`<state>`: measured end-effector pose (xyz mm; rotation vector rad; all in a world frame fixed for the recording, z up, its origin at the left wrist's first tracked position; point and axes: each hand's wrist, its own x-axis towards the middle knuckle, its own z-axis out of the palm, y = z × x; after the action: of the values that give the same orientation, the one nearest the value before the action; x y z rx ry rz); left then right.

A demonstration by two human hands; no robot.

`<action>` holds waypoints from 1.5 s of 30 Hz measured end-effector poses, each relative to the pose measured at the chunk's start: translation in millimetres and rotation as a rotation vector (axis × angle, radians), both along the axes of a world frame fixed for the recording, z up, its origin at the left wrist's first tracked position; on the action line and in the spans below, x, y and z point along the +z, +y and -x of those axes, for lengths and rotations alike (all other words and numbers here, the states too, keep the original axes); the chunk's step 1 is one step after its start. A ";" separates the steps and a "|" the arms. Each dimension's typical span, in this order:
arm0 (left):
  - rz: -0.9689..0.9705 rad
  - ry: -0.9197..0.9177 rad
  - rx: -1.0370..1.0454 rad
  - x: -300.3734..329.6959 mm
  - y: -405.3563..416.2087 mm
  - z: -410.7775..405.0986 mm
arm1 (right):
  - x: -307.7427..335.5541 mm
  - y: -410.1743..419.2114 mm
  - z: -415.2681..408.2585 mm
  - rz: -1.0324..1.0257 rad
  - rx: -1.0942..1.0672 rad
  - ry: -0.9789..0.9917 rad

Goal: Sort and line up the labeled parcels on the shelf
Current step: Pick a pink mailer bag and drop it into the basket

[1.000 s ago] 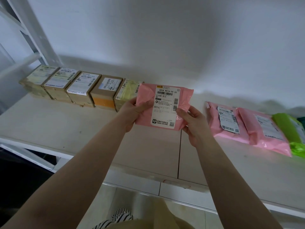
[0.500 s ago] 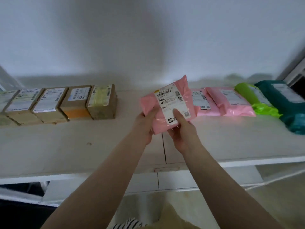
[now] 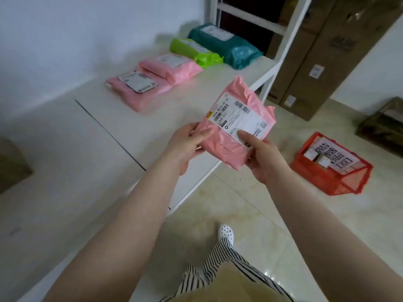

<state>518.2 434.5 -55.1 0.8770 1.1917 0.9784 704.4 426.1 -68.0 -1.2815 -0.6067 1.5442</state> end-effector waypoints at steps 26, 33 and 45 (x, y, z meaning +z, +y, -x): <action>0.253 0.117 -0.604 -64.6 75.2 -551.2 | -63.1 -5.0 -516.7 0.155 -0.632 -0.013; 0.294 0.116 -0.596 -72.3 141.7 -657.8 | -72.2 52.0 -613.0 0.177 -0.674 0.057; 0.365 0.056 -0.559 -69.7 290.3 -834.2 | -71.7 167.9 -774.4 0.180 -0.655 0.038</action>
<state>1352.3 724.8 -124.8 0.8758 1.0428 0.2751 1478.8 594.1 -139.7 -1.3994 -0.0017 1.0827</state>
